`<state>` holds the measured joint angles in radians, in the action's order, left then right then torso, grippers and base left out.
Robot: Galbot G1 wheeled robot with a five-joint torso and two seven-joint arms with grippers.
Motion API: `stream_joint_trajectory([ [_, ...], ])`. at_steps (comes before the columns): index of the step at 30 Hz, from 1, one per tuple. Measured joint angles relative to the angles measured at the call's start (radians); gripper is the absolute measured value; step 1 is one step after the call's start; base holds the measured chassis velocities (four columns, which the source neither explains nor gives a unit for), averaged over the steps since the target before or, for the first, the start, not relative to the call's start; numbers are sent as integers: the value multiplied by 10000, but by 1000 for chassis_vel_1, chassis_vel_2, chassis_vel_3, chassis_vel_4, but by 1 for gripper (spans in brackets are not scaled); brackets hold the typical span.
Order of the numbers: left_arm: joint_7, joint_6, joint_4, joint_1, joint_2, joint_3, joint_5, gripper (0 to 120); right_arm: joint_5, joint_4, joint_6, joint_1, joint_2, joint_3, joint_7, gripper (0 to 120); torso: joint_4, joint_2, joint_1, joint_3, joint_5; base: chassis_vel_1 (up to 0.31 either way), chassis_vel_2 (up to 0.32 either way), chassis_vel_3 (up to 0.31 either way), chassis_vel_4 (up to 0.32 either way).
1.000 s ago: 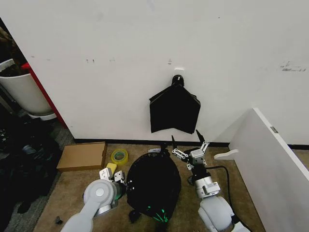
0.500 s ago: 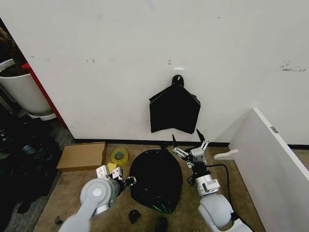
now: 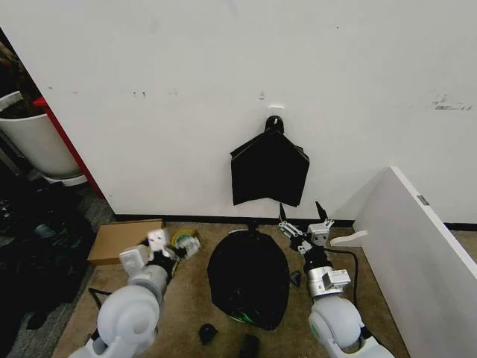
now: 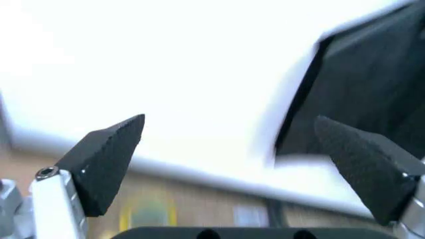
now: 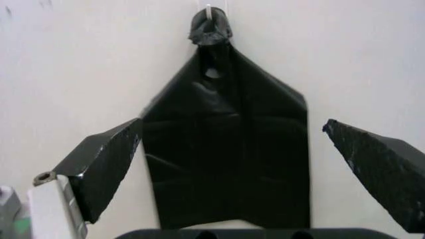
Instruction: Place the garbage bag over the trash bin.
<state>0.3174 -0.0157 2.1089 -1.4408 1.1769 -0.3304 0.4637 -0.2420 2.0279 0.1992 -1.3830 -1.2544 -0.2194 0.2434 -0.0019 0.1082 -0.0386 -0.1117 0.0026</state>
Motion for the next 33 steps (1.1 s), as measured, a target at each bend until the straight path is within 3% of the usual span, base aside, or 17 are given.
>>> stream_joint_trajectory([
  [1,-410,-794,-232,-128,299,-38,-705,100,-115,154,-101,-121,-28,-88,-174,100,2,0,0,0,-2,0,0,0,0],
  [3,-784,-1615,-389,-318,796,-169,-1311,100,70,431,-415,-398,-118,-374,-437,100,-2,0,0,1,-2,0,0,0,0],
  [7,-924,-1901,-152,-639,1288,-329,-1099,100,960,628,-668,-660,-354,-892,-478,100,-1,0,0,0,-2,0,0,0,0],
  [9,-1217,-2056,382,-1059,1563,-509,-793,100,1620,705,-619,-895,-595,-1585,-571,100,-1,0,0,0,2,0,0,0,0],
  [19,-1495,-2334,1195,-1379,1188,-901,-699,100,1333,861,-179,-1717,-1090,-2729,-987,100,-1,0,0,0,-2,0,0,0,0],
  [33,-1376,-2246,1594,-1694,1079,-1190,-489,100,1652,1316,-22,-2467,-1253,-2387,-1326,100,0,0,0,0,-1,0,0,0,0],
])
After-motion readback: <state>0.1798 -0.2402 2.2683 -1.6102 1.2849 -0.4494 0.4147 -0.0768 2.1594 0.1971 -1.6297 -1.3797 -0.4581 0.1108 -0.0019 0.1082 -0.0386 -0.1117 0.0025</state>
